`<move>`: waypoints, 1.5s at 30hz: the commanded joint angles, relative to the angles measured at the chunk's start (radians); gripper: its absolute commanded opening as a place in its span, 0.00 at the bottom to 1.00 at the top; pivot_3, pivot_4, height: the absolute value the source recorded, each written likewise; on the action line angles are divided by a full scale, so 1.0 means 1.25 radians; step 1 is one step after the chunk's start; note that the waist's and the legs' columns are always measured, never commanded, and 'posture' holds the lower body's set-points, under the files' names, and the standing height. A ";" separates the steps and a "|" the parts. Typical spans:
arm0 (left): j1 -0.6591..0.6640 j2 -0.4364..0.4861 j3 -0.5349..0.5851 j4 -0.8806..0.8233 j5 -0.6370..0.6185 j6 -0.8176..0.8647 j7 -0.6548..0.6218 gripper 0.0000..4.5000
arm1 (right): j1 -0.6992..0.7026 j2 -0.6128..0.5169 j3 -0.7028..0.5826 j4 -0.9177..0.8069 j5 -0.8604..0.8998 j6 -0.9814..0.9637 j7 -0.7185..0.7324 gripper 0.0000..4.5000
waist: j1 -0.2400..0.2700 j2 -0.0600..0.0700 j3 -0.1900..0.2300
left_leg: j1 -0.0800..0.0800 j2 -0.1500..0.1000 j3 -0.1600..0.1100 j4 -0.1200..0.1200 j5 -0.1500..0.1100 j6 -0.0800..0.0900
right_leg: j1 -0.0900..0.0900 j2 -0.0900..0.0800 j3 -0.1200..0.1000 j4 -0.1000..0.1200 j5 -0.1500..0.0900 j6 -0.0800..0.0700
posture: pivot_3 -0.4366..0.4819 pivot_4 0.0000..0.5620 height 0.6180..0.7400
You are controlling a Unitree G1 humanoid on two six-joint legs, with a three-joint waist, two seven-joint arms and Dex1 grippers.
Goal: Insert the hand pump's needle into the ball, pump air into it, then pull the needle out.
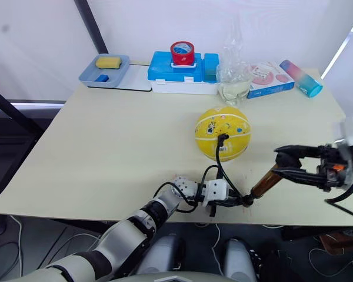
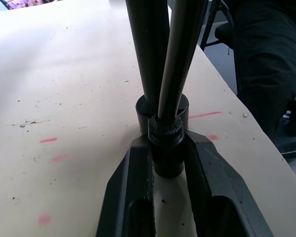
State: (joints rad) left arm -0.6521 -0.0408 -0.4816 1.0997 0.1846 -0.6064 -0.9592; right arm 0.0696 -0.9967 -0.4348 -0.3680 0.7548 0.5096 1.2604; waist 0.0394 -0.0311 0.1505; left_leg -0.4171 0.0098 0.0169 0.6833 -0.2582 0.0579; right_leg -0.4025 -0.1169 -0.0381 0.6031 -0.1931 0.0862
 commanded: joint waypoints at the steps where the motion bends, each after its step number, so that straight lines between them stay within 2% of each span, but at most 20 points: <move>1: 0.025 0.030 -0.026 0.063 0.059 0.043 -0.002 0.08 | 0.021 0.024 0.037 0.056 -0.093 -0.076 -0.012 0.44 | 0.000 0.000 0.000 | 0.000 0.000 0.000 0.000 0.000 0.000 | 0.000 0.000 0.000 0.000 0.000 0.000 | 0.48 0.27 1.00; 4: 0.024 0.030 -0.026 0.063 0.060 0.043 -0.002 0.08 | 0.028 0.033 0.051 0.076 -0.112 -0.118 -0.002 0.44 | 0.000 0.000 0.000 | 0.000 0.000 0.000 0.000 0.001 0.002 | 0.000 0.000 0.000 0.000 0.000 0.000 | 0.48 0.27 1.00; 9: 0.026 0.031 -0.026 0.064 0.060 0.043 0.000 0.08 | -0.002 0.012 -0.010 0.066 -0.022 -0.066 0.008 0.44 | 0.000 0.000 0.000 | 0.000 0.000 0.000 0.000 0.001 0.002 | 0.000 0.000 0.000 0.000 0.001 -0.001 | 0.48 0.27 1.00; 19: 0.030 0.032 -0.025 0.063 0.060 0.042 0.001 0.08 | -0.083 -0.127 -0.192 0.065 0.183 0.157 0.024 0.44 | 0.001 0.002 0.001 | 0.000 0.000 0.000 0.000 0.000 0.000 | 0.000 -0.001 0.000 0.000 0.002 -0.003 | 0.48 0.27 1.00; 27: 0.029 0.034 -0.026 0.063 0.061 0.039 -0.001 0.08 | -0.175 -0.203 -0.264 0.082 0.270 0.283 0.010 0.44 | 0.001 0.003 0.002 | -0.001 0.000 0.000 0.000 0.000 0.000 | 0.000 -0.001 0.000 0.000 0.002 -0.003 | 0.48 0.27 1.00; 30: 0.029 0.034 -0.026 0.063 0.061 0.039 -0.002 0.08 | -0.187 -0.199 -0.256 0.070 0.262 0.297 0.009 0.44 | 0.001 0.005 0.002 | -0.002 0.000 0.000 0.000 0.000 0.000 | -0.002 -0.001 0.000 0.000 0.002 -0.003 | 0.48 0.27 1.00; 34: 0.029 0.032 -0.027 0.063 0.061 0.039 -0.005 0.08 | -0.123 -0.147 -0.202 0.018 0.196 0.256 0.017 0.44 | 0.001 0.005 0.002 | -0.004 -0.001 0.000 0.000 0.001 0.002 | -0.002 -0.001 0.000 0.000 0.002 -0.004 | 0.48 0.27 1.00; 41: 0.029 0.032 -0.025 0.061 0.060 0.041 -0.004 0.08 | -0.033 -0.051 -0.076 -0.004 0.056 0.114 0.005 0.44 | -0.001 0.001 0.000 | -0.001 0.000 0.000 0.000 0.001 0.002 | 0.000 0.000 0.000 0.000 0.000 0.000 | 0.48 0.27 1.00; 45: 0.029 0.033 -0.025 0.060 0.059 0.043 -0.004 0.08 | 0.007 -0.037 0.021 0.019 -0.057 0.006 0.014 0.44 | -0.001 0.001 0.000 | 0.000 0.000 0.000 0.000 0.001 0.002 | 0.000 0.000 0.000 0.000 0.000 0.000 | 0.48 0.27 1.00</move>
State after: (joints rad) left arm -0.6490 -0.0405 -0.4807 1.1002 0.1863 -0.6142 -0.9600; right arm 0.0576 -1.0416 -0.4477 -0.3693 0.7676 0.5452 1.2807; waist 0.0387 -0.0297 0.1502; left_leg -0.4173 0.0099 0.0164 0.6836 -0.2566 0.0607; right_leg -0.4024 -0.1169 -0.0386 0.6032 -0.1931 0.0862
